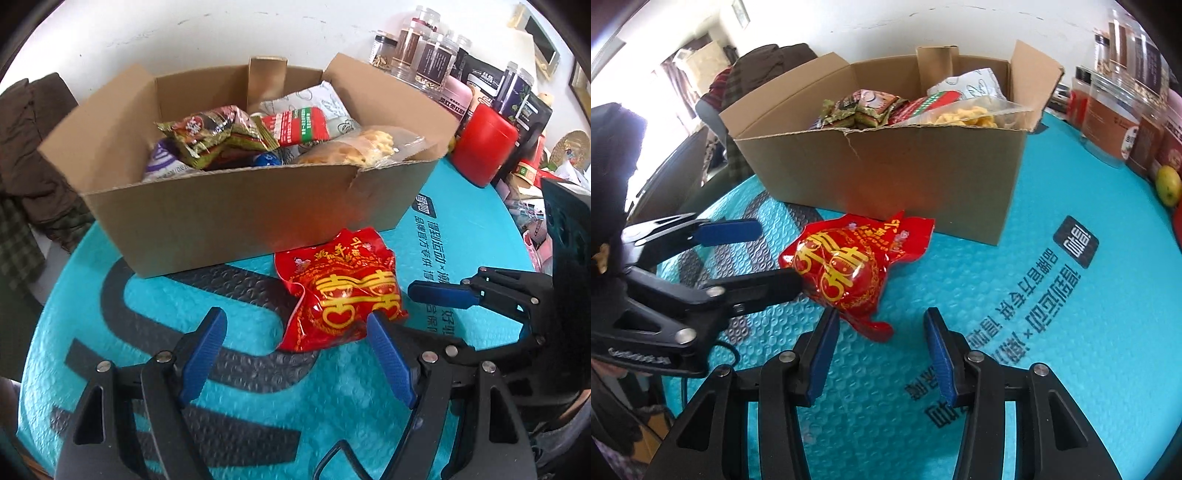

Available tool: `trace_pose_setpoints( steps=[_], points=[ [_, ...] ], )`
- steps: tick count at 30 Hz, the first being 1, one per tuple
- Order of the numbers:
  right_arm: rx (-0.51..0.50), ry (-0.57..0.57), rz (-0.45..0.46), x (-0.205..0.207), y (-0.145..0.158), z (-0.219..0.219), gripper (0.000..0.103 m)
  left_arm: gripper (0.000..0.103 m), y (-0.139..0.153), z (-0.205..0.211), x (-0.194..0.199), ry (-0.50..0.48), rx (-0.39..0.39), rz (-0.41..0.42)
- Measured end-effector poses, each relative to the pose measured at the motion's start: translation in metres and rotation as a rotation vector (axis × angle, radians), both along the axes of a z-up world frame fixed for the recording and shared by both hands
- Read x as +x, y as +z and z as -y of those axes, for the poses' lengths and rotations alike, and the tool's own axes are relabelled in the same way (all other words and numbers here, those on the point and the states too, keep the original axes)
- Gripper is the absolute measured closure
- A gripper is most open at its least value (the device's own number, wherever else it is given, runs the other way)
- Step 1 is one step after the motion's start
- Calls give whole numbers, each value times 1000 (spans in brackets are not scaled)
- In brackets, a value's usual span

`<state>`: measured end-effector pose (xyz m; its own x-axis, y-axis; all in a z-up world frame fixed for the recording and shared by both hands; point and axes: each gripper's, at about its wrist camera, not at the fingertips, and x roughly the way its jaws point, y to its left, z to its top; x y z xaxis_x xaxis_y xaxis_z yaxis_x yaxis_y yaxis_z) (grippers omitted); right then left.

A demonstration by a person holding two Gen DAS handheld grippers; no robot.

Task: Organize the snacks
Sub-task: 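Lower the right tool onto the red gold-lettered snack bag and grasp it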

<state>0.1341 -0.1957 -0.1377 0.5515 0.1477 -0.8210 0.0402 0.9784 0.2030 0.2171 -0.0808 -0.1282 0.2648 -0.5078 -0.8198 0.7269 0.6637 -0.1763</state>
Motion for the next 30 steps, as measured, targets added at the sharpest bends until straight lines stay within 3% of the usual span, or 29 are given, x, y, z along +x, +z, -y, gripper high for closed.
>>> trace_pose_setpoints(
  steps=[4,7,13,20,26,30],
  points=[
    [-3,42,0,8,-3,-4,55,25,-3,2,6,-27,-11,-18],
    [-33,64,7,16,-3,-9,48,25,0,5,2,-73,15,37],
    [-90,78,4,17,-3,-16,47,25,5,8,-2,-118,68,95],
    [-67,45,-12,14,-5,-11,47,43,-4,9,-4,-204,86,58],
    [-60,61,-8,15,-5,-7,47,49,-14,13,-4,-279,84,24],
    [-48,108,14,19,-6,-3,42,50,-16,17,-13,-345,114,98]
  ],
)
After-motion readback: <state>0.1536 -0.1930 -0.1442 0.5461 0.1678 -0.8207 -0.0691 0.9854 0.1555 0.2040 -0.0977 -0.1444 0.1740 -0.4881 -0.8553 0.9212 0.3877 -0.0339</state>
